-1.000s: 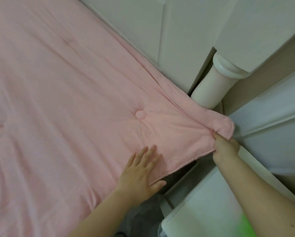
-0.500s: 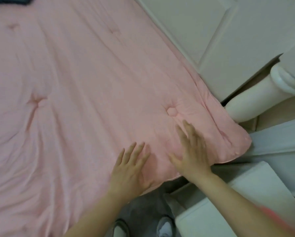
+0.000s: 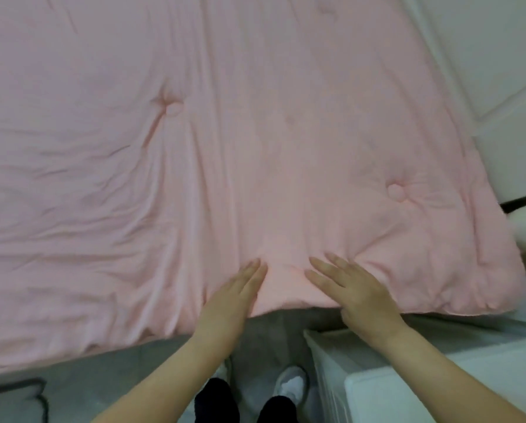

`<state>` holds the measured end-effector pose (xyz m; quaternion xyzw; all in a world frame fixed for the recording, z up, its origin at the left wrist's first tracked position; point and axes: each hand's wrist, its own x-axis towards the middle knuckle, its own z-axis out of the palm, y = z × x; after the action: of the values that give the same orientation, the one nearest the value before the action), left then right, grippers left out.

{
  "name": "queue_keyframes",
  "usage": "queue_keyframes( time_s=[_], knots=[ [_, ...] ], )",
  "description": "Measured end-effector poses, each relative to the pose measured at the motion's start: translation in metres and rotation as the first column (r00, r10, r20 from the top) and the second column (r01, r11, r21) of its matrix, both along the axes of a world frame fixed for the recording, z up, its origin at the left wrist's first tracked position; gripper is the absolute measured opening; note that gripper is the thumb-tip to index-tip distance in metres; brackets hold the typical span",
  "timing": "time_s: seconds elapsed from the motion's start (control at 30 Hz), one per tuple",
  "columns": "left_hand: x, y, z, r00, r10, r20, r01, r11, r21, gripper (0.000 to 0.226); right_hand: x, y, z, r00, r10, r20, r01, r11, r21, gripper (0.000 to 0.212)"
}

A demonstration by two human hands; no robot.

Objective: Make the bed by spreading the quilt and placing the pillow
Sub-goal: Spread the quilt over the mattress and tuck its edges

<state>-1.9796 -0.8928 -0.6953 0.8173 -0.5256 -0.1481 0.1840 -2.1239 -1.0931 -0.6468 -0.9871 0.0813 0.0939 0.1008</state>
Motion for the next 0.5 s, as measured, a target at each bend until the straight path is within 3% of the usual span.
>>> queue_keyframes(
  time_s=[0.1,0.13,0.2,0.27,0.33,0.5],
  knots=[
    [-0.021,0.028,-0.001,0.988,-0.15,-0.032,0.153,0.985,0.08,0.051,-0.02,0.019,-0.003,0.966,0.013,-0.257,-0.005,1.0,0.029,0.064],
    [-0.023,0.034,-0.001,0.976,-0.216,-0.039,0.22,0.966,0.136,0.042,-0.022,0.023,-0.004,0.924,0.003,-0.383,0.012,0.999,0.036,0.072],
    [-0.016,0.036,0.005,0.959,-0.28,-0.041,0.282,0.928,0.244,0.043,-0.01,0.025,0.004,0.894,-0.053,-0.445,0.072,0.997,0.026,0.078],
    [-0.007,0.028,0.018,0.977,-0.204,-0.062,0.212,0.96,0.184,0.053,0.011,0.025,0.024,0.89,-0.097,-0.445,0.15,0.985,0.084,0.065],
    [0.004,0.01,0.041,0.996,-0.086,-0.013,0.087,0.99,0.113,0.054,0.027,0.023,0.04,0.911,-0.154,-0.383,0.229,0.961,0.157,0.067],
    [0.059,-0.041,0.126,0.984,0.171,0.054,-0.167,0.984,-0.067,0.069,0.087,0.005,0.117,0.928,-0.35,-0.124,0.369,0.91,0.189,0.063]
  ],
)
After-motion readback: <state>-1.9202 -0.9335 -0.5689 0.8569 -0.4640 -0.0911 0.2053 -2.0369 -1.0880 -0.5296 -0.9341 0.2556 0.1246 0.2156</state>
